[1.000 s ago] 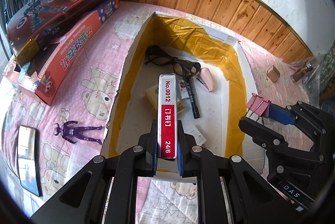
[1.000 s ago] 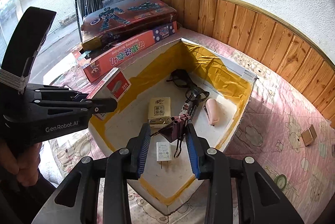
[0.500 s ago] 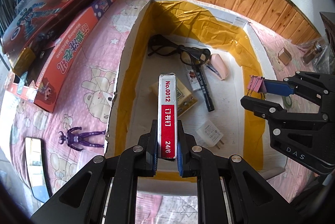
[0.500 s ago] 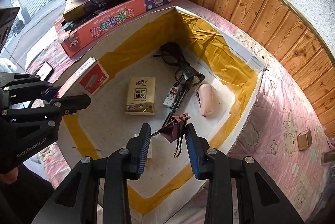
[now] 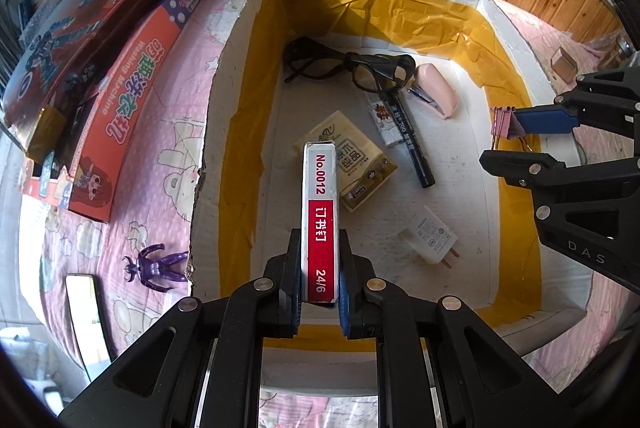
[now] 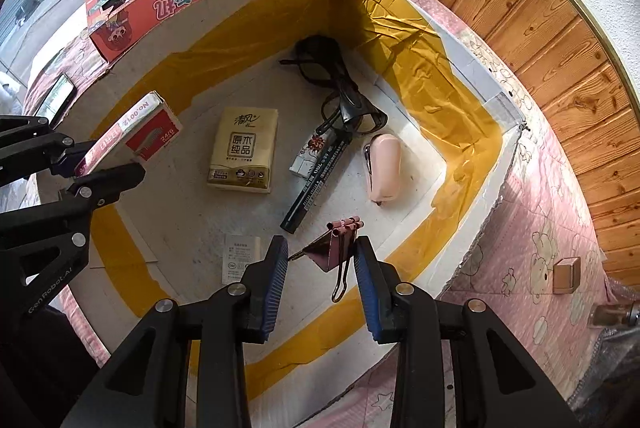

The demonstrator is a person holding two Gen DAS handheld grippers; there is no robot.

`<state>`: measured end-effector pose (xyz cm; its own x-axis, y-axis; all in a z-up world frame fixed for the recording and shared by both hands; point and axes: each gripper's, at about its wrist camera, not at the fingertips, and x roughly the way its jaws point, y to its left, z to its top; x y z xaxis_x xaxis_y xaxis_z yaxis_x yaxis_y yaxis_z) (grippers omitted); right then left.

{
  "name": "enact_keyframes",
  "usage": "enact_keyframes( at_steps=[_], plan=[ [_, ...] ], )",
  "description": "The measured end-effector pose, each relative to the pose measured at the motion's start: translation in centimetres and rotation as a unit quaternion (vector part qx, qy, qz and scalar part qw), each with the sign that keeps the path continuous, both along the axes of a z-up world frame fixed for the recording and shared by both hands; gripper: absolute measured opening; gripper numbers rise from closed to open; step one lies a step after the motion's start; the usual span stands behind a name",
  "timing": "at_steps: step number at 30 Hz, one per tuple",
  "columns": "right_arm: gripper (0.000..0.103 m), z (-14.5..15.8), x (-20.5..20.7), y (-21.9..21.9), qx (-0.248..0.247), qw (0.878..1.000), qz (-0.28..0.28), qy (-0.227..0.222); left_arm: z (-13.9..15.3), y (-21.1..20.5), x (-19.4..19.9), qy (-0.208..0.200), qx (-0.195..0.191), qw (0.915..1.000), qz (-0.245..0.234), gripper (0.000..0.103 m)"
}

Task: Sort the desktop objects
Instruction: 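Open the left tool to drop the staples box while the right tool releases the pink clips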

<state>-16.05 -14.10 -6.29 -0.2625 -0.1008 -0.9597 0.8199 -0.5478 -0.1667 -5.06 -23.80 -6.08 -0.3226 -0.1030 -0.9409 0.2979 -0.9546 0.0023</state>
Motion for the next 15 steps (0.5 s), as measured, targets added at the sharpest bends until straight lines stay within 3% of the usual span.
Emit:
enact_keyframes(
  at_steps=[15],
  plan=[
    [0.033,-2.3,-0.3,-1.2,0.062,0.998,0.017,-0.019,-1.0,0.0,-0.4,-0.037,0.004,0.9992,0.017,0.015]
  ],
)
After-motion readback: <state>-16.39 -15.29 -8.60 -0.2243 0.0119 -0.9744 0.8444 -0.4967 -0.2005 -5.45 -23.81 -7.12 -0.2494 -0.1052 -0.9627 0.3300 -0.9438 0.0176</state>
